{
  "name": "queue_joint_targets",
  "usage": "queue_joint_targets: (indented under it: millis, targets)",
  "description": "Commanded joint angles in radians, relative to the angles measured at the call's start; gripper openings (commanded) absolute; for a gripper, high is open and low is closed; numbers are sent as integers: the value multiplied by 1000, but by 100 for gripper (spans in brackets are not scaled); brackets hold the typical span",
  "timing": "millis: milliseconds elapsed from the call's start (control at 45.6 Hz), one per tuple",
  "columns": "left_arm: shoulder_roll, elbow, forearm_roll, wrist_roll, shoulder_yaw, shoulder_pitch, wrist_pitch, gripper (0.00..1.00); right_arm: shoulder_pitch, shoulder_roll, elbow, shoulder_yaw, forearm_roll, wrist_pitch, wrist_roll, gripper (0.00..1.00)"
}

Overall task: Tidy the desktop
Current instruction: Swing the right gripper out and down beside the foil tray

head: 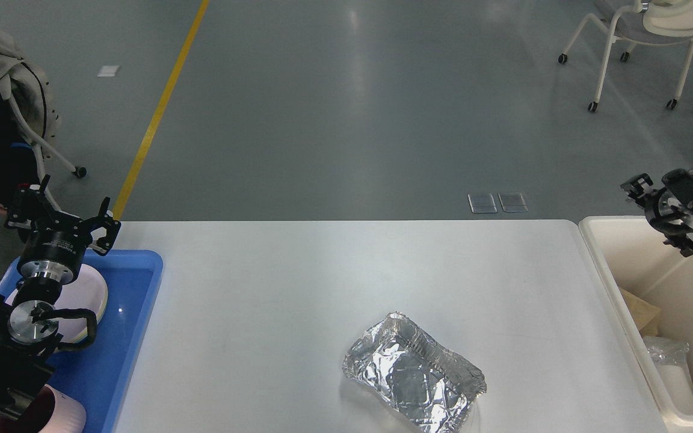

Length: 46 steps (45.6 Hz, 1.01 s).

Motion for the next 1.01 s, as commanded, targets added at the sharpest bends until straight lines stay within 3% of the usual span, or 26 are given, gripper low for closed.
queue_joint_targets:
  millis: [0,241,592,854,986]
  targets:
    - [0,0,0,0,0,0,0,98,160,-21,111,-2,-1,150,0,100]
    - [0,0,0,0,0,0,0,98,473,-112,578,-9,-23,375,-3,100]
    - [0,0,0,0,-1,0,0,98,833,0,1180,-163,-87,387,-10,100]
    - [0,0,0,0,-1,0,0,98,835,29,1231,-174,-92,375,-10,100]
    - [-1,0,0,0,-1,-1,0,98,763,-66,1227,-202,-93,376,-10,100]
